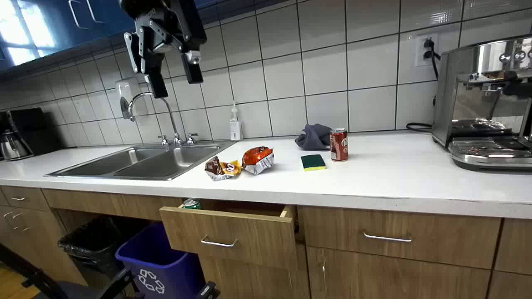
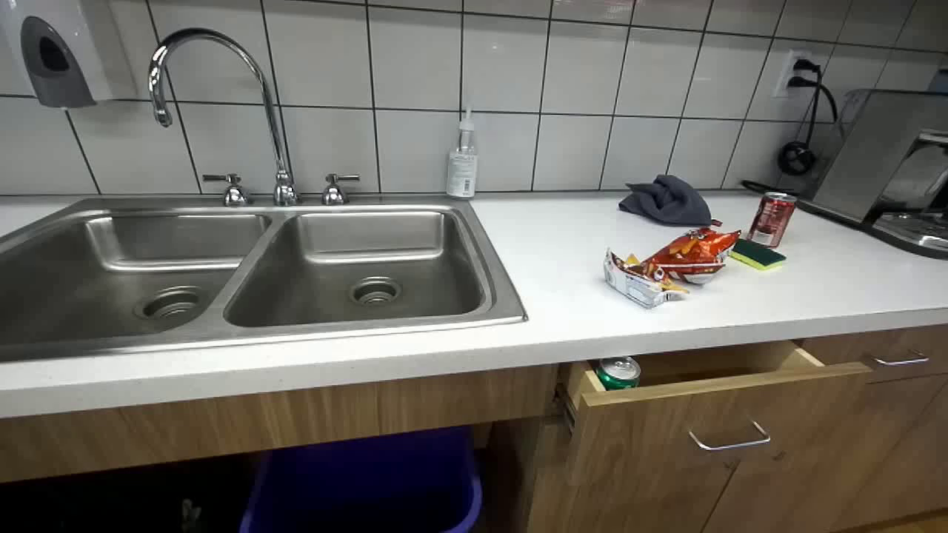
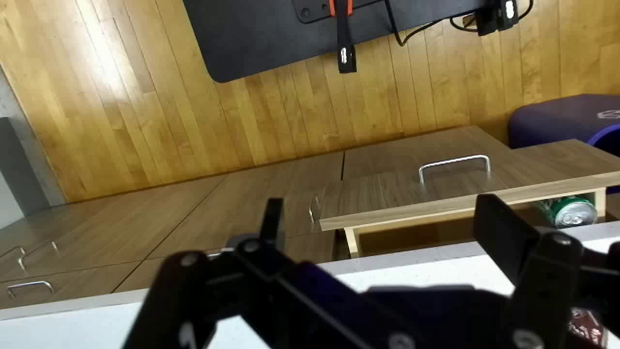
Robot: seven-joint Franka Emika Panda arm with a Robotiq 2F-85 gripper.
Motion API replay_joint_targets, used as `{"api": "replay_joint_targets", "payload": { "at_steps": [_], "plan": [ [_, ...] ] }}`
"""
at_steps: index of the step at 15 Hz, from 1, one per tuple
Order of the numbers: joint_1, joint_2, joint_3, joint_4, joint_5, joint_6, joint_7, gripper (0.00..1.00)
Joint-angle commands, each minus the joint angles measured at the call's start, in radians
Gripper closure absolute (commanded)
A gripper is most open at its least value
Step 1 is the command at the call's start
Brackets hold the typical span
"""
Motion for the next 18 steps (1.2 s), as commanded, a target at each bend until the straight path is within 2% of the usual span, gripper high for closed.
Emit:
{"api": "replay_joint_targets", "payload": {
  "at_steps": [1, 15, 18],
  "plan": [
    [0.007, 0.002, -0.005, 0.002, -0.004, -0.002, 0.004, 0.0],
    [0.007, 0.002, -0.005, 0.002, -0.004, -0.002, 0.004, 0.0],
    [0.026, -0.001, -0.003, -0.02, 0.013, 0.024, 0.001, 0.0]
  ]
}}
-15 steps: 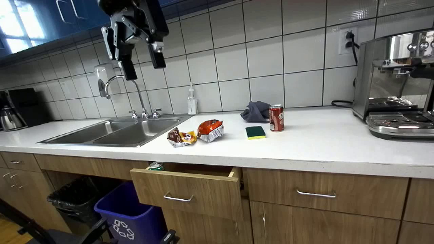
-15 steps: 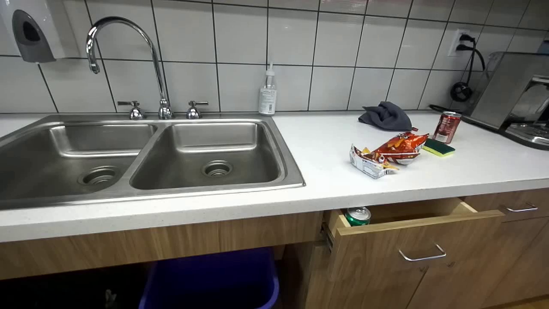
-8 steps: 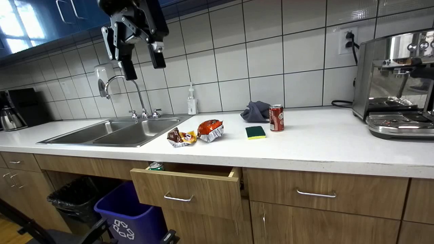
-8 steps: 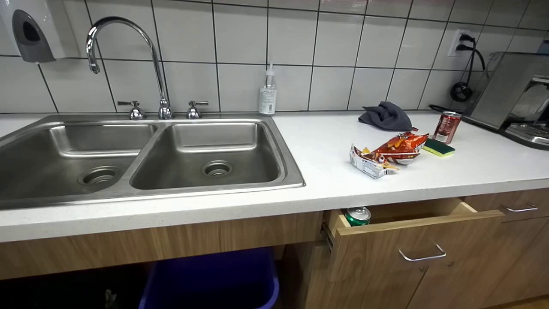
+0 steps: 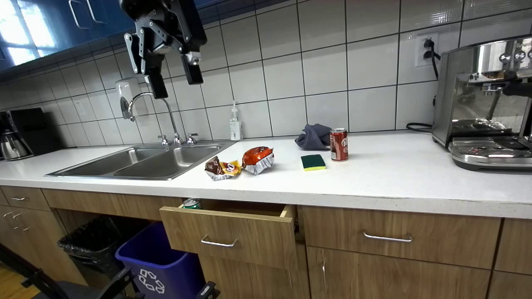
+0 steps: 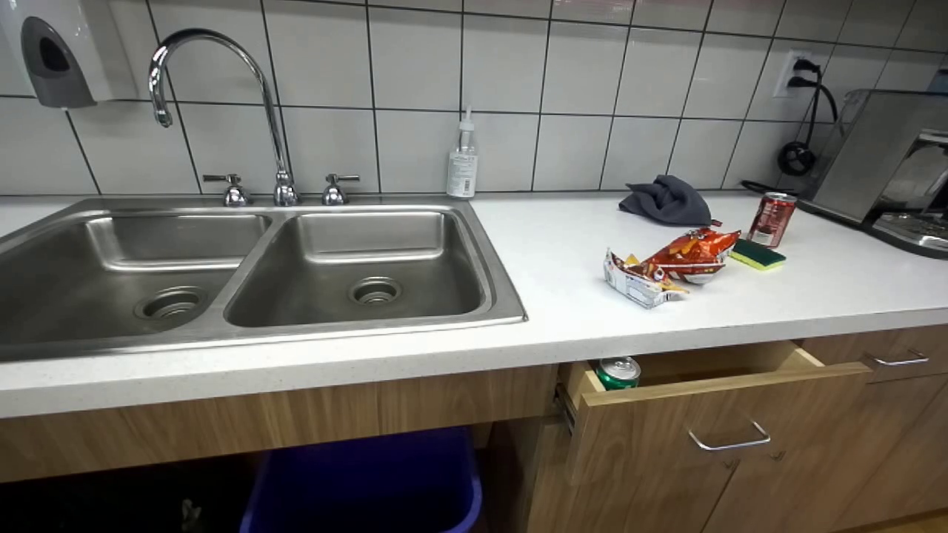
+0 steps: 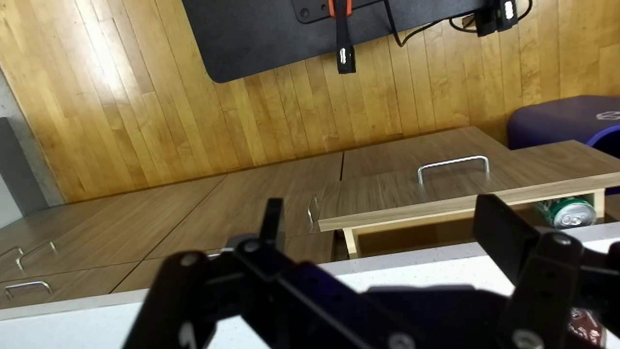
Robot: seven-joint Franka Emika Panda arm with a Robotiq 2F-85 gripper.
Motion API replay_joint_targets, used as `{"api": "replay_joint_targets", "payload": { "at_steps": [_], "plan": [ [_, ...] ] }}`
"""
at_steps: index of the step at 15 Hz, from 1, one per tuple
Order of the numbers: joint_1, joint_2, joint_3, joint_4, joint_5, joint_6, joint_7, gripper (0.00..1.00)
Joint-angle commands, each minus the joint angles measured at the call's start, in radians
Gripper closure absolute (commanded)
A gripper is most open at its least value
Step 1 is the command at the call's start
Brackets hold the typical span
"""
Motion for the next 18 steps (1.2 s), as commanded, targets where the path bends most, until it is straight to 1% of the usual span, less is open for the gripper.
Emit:
{"api": "replay_joint_targets", "payload": {
  "at_steps": [1, 4, 9, 14, 15, 18],
  "plan": [
    [0.027, -0.005, 0.001, -0.026, 0.013, 0.036, 0.006, 0.0],
    [0.052, 0.01, 0.007, -0.04, 0.032, 0.066, 0.007, 0.0],
    [0.079, 0.062, 0.023, -0.075, 0.038, 0.161, 0.024, 0.0],
    [0.095, 0.14, 0.053, -0.12, 0.033, 0.275, 0.041, 0.0],
    [0.098, 0.175, 0.062, -0.104, 0.032, 0.292, 0.046, 0.0],
    [0.102, 0.229, 0.085, -0.112, 0.028, 0.354, 0.062, 0.0]
  ]
}}
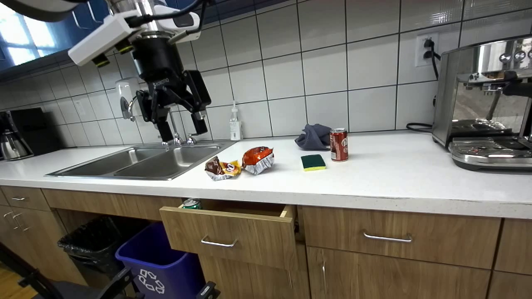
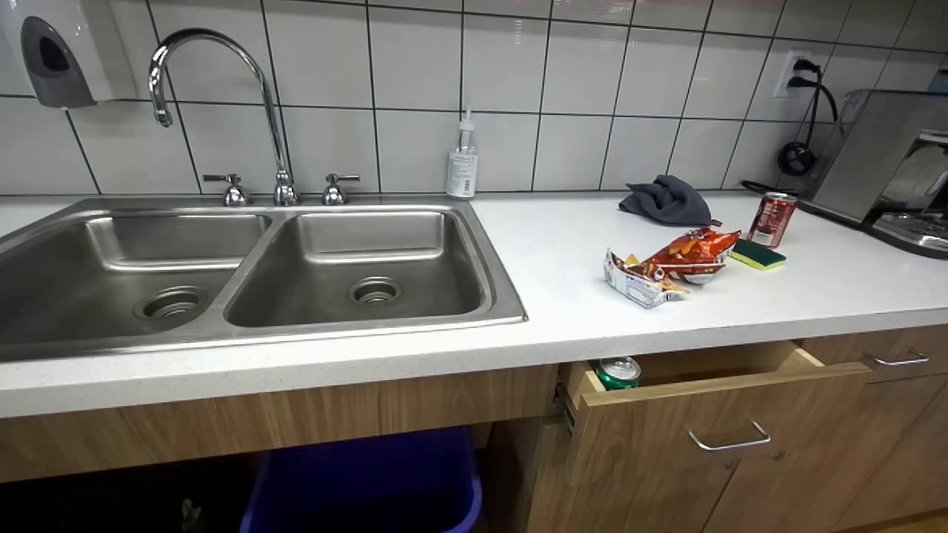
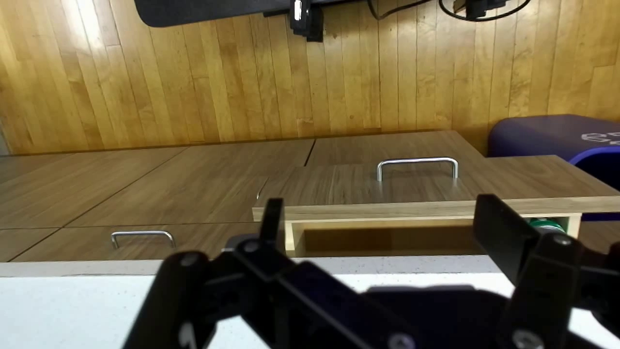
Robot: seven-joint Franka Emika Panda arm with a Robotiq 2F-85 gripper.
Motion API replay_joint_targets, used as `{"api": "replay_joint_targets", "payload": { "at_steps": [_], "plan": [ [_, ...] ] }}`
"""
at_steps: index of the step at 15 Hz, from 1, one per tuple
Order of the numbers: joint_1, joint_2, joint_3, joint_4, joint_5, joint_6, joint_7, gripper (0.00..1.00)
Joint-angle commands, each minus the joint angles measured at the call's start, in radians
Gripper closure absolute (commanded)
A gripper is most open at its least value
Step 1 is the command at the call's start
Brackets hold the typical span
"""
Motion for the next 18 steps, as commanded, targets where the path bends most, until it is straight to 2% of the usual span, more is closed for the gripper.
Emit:
{"api": "replay_joint_targets", "payload": {
  "at_steps": [1, 6, 18],
  "plan": [
    [0.008, 0.083, 0.038, 0.002, 0.004, 0.078, 0.043, 0.0],
    [0.019, 0.175, 0.061, 0.001, 0.01, 0.155, 0.066, 0.0],
    [0.036, 0.404, 0.057, 0.049, 0.01, 0.284, 0.056, 0.0]
  ]
}}
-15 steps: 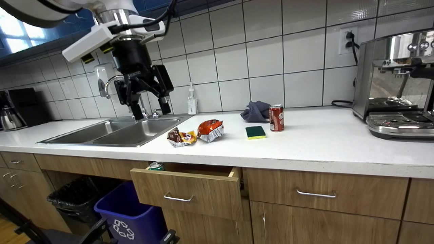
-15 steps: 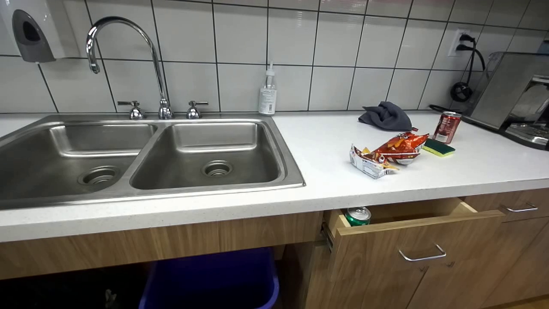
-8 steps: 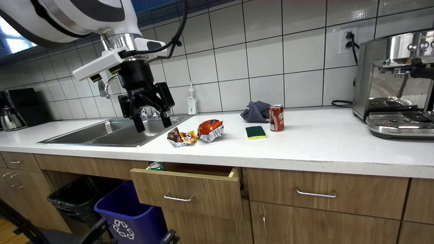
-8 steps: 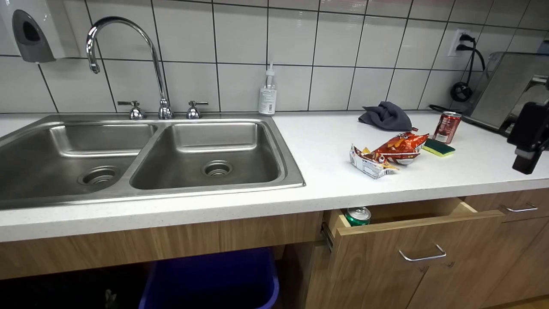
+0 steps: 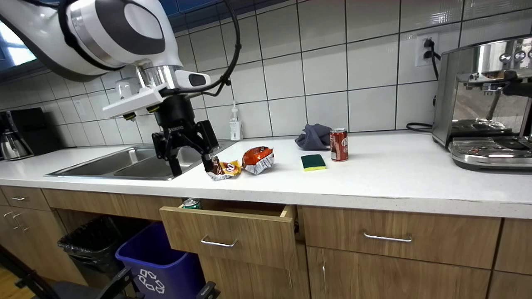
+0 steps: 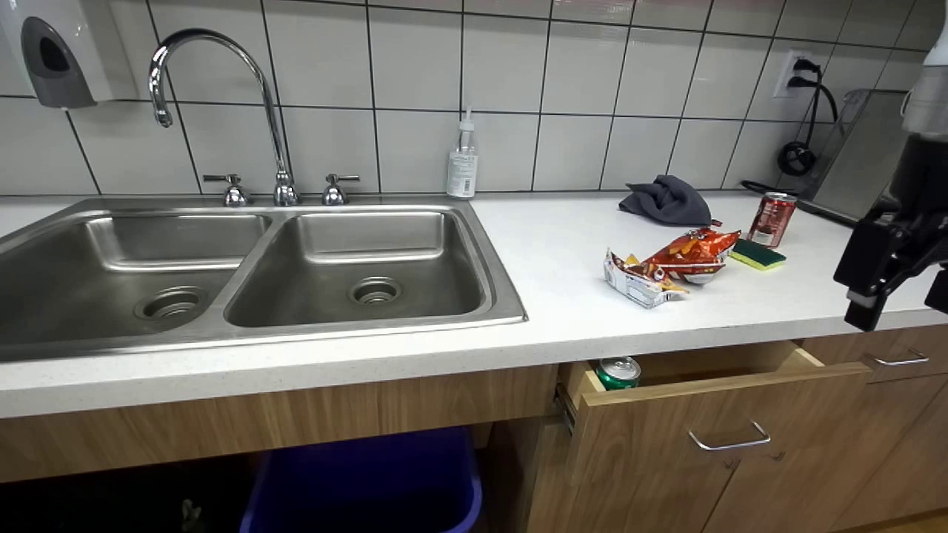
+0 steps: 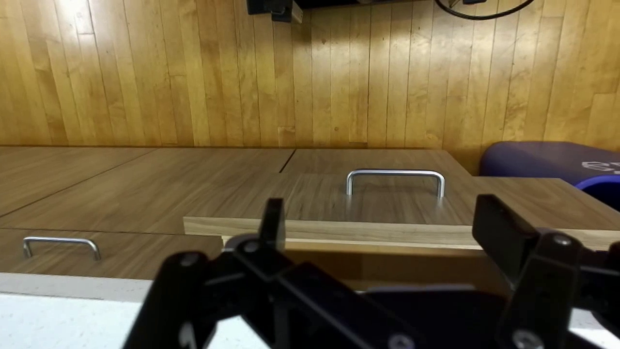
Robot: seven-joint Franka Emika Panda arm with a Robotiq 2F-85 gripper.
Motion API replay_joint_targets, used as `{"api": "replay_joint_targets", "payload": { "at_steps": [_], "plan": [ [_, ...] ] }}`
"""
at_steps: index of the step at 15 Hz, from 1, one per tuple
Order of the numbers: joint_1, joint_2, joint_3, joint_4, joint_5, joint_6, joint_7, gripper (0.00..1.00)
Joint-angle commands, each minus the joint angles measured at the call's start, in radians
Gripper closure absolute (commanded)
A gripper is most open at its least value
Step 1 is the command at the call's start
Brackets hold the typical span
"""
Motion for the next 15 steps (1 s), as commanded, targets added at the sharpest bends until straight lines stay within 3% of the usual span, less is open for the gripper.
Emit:
{"api": "replay_joint_targets", "payload": {
  "at_steps": [1, 2, 15],
  "plan": [
    [0.003, 0.077, 0.001, 0.051, 0.012, 0.001, 0.0, 0.0],
    [0.0, 0.037, 0.0, 0.012, 0.001, 0.008, 0.0, 0.0],
    [0.004, 0.075, 0.001, 0.031, 0.002, 0.016, 0.002, 0.0]
  ]
}}
